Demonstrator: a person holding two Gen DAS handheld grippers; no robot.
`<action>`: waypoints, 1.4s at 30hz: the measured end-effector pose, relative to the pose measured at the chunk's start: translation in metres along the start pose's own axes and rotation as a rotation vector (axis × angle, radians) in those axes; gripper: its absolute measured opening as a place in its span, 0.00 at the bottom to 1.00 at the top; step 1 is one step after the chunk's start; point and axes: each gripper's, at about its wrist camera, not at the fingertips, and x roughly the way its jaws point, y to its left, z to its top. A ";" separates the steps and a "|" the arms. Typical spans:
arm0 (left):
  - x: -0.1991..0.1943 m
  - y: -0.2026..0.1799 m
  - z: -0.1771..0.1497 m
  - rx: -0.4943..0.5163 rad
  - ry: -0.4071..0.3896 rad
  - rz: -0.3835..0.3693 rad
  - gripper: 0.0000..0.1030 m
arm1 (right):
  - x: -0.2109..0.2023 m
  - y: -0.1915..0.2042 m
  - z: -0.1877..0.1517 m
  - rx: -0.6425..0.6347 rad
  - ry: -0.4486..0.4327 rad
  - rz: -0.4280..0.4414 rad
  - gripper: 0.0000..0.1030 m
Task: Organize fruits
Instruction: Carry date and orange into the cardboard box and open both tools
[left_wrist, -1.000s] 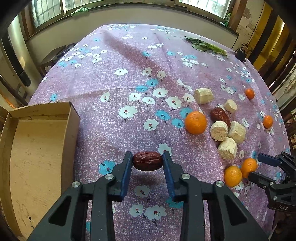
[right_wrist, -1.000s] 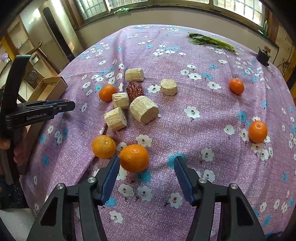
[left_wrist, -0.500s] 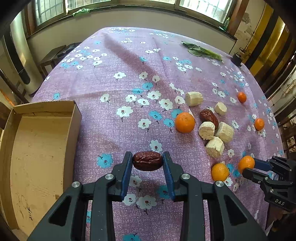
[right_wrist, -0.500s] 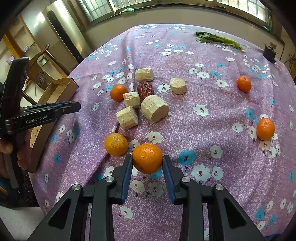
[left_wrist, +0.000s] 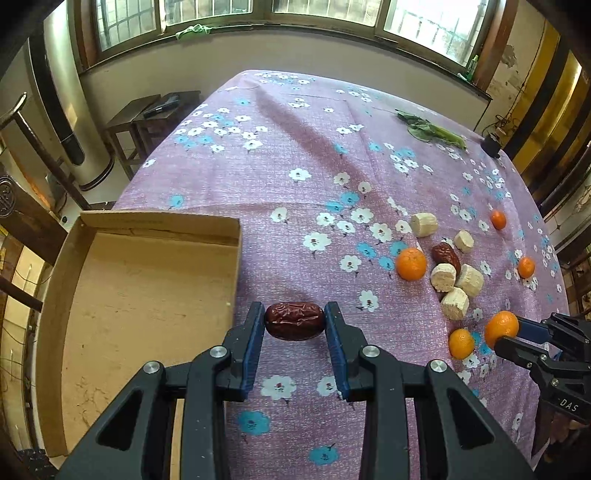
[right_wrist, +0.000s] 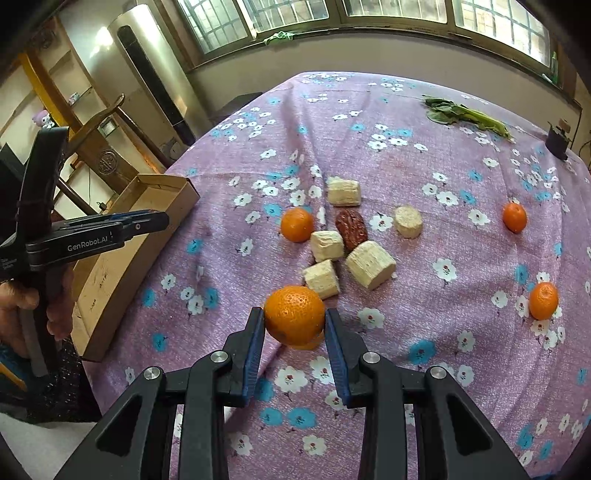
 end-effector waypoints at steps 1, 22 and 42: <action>-0.002 0.006 0.000 -0.009 -0.002 0.006 0.31 | 0.002 0.006 0.003 -0.010 0.000 0.008 0.34; -0.004 0.120 -0.012 -0.181 0.009 0.131 0.31 | 0.077 0.133 0.067 -0.225 0.046 0.170 0.35; 0.034 0.153 -0.013 -0.267 0.055 0.221 0.31 | 0.164 0.182 0.103 -0.352 0.167 0.202 0.35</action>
